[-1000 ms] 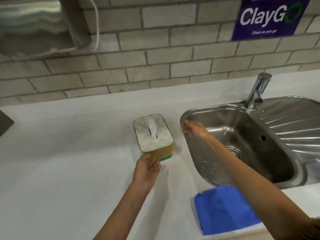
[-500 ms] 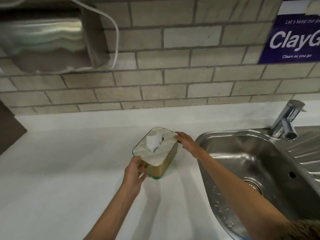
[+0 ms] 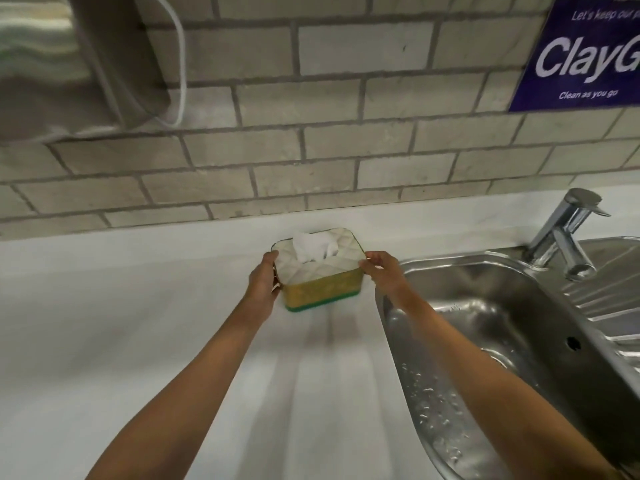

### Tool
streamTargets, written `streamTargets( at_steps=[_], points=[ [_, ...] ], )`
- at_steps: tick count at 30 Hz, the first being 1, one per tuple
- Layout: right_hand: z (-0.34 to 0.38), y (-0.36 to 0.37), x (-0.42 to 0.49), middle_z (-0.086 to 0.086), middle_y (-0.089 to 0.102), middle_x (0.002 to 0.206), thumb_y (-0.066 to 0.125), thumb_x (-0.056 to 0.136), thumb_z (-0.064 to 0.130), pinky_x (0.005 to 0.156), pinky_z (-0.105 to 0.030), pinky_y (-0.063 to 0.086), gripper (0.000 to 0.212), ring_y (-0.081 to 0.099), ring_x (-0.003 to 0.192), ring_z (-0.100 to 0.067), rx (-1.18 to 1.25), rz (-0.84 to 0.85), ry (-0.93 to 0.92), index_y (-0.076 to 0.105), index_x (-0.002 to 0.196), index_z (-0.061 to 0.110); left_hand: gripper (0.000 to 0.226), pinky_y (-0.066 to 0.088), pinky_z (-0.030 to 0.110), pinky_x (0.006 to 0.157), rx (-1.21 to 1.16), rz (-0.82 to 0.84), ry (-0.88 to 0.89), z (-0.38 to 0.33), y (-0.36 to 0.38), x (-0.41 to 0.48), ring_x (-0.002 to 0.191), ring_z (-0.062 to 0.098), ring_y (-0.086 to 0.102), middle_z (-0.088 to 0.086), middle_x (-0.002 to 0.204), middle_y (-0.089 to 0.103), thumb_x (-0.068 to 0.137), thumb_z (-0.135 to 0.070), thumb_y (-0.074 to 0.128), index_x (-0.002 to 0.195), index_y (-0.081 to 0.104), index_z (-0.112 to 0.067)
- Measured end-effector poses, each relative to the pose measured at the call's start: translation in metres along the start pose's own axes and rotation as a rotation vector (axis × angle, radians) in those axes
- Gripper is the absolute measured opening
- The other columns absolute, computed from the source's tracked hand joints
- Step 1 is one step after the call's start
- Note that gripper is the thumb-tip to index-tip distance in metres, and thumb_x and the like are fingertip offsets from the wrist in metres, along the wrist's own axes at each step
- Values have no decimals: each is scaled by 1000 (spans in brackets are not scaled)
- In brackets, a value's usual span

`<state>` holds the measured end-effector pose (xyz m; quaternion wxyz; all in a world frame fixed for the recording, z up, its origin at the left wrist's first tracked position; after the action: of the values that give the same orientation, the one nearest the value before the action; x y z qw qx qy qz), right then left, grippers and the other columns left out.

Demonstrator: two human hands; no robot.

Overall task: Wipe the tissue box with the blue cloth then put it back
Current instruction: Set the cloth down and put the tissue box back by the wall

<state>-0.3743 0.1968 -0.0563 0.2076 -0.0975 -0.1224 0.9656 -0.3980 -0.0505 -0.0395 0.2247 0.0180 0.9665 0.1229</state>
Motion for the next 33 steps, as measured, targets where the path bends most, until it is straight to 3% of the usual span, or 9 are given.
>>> streamTargets(
  at_steps=[2,6,10,14,33],
  points=[
    [0,-4,5,5,57,78,63,86,13,67,-21,41,33,57,91,-23,-4,-26,16,56,114,-4,31,40,28,88,41,-5,-29,0,4,10,95,19,54,0,92,60,90,-36,48,112,56,-17],
    [0,-8,10,-13,64,98,66,85,16,76,-28,46,37,59,93,-25,0,-49,28,57,115,-5,45,40,30,91,89,10,-38,-4,13,21,103,17,52,0,109,58,89,-41,47,127,53,-16],
    [1,-10,10,-21,66,113,65,85,17,99,-46,47,36,61,107,-35,3,-72,39,57,115,-1,49,38,30,93,113,30,-30,-5,18,27,117,20,51,2,128,56,90,-44,45,130,50,-16],
    [3,-10,11,-18,66,114,64,86,20,100,-45,46,35,61,108,-33,-27,-81,32,56,115,1,52,37,30,95,119,39,-9,-7,21,30,126,20,47,3,139,51,91,-45,43,136,45,-18],
    [5,-9,10,-17,66,113,63,87,23,95,-40,47,36,62,106,-32,-71,-76,50,55,115,2,51,36,32,104,122,69,26,-8,25,31,130,21,44,3,143,47,94,-45,40,139,41,-21]
  ],
)
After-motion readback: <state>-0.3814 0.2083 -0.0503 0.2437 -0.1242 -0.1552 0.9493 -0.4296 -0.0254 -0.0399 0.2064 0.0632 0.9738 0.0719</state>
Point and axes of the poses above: each hand's wrist, its own x-axis towards the middle knuckle, its own y-axis out of the palm, z = x × y, the point moved 9 cm from there along x, towards the middle knuckle
